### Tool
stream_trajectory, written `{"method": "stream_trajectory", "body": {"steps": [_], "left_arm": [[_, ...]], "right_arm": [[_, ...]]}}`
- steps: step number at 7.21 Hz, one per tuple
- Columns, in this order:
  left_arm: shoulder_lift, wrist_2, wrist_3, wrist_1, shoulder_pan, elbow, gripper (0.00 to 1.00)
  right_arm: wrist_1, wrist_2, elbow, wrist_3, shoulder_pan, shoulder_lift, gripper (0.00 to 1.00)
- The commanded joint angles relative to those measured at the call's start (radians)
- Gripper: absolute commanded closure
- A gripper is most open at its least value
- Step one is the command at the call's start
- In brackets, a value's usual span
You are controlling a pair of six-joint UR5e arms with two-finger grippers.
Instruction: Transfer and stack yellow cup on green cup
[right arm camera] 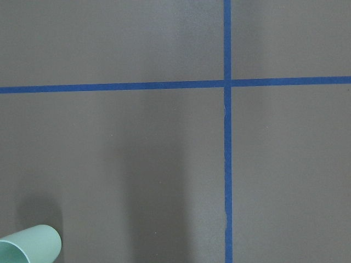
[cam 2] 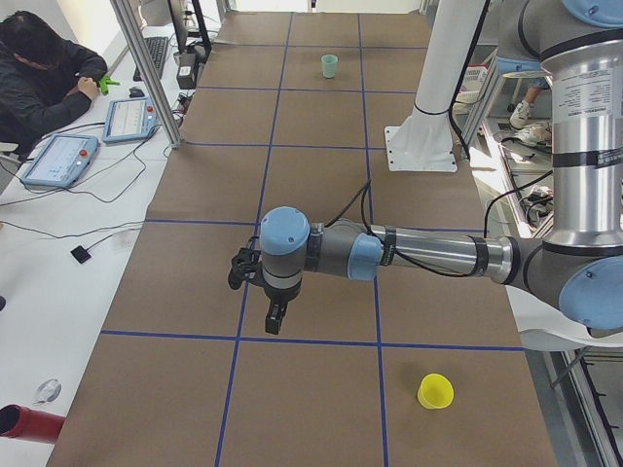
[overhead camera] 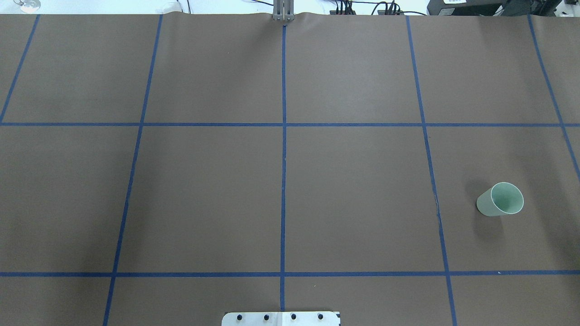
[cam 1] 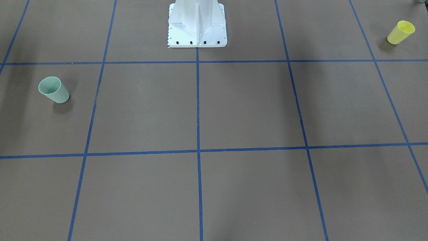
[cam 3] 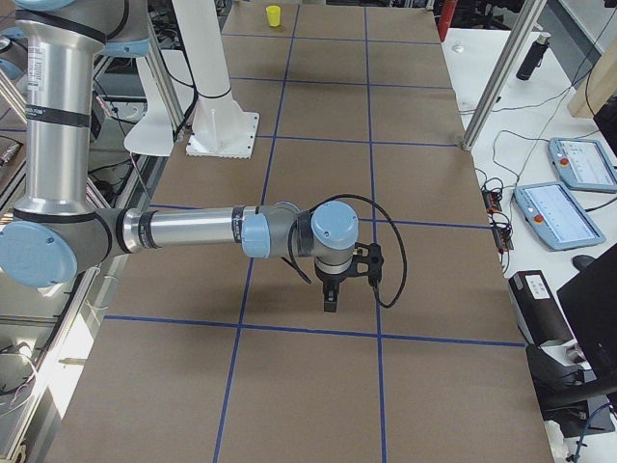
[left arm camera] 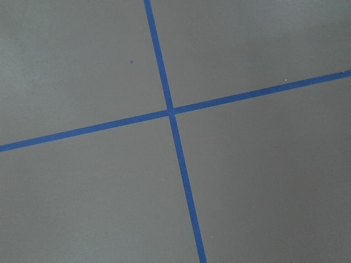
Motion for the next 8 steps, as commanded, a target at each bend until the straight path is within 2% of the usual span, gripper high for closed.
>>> {"method": "stream_trajectory", "body": {"steps": [1, 3, 4, 5, 6, 8], "left_arm": [[0.013, -0.001, 0.0, 0.0, -0.001, -0.01, 0.0], [0.017, 0.003, -0.024, 0.006, -0.001, -0.028, 0.0], [0.017, 0.064, -0.148, 0.008, 0.002, -0.067, 0.0], [0.074, 0.124, -0.231, 0.011, 0.02, -0.15, 0.0], [0.137, 0.133, -0.306, 0.011, 0.042, -0.22, 0.0], [0.237, 0.237, -0.635, 0.001, 0.228, -0.358, 0.0]], "right_arm": [[0.002, -0.006, 0.001, 0.001, 0.0, -0.001, 0.0], [0.002, -0.006, 0.002, 0.002, 0.0, 0.002, 0.0], [0.002, -0.004, 0.006, 0.001, 0.0, 0.004, 0.0], [0.002, -0.004, 0.01, 0.002, 0.0, 0.001, 0.0], [0.002, -0.003, 0.01, 0.002, 0.0, 0.001, 0.0], [0.002, -0.003, 0.012, 0.002, 0.0, 0.001, 0.0]]}}
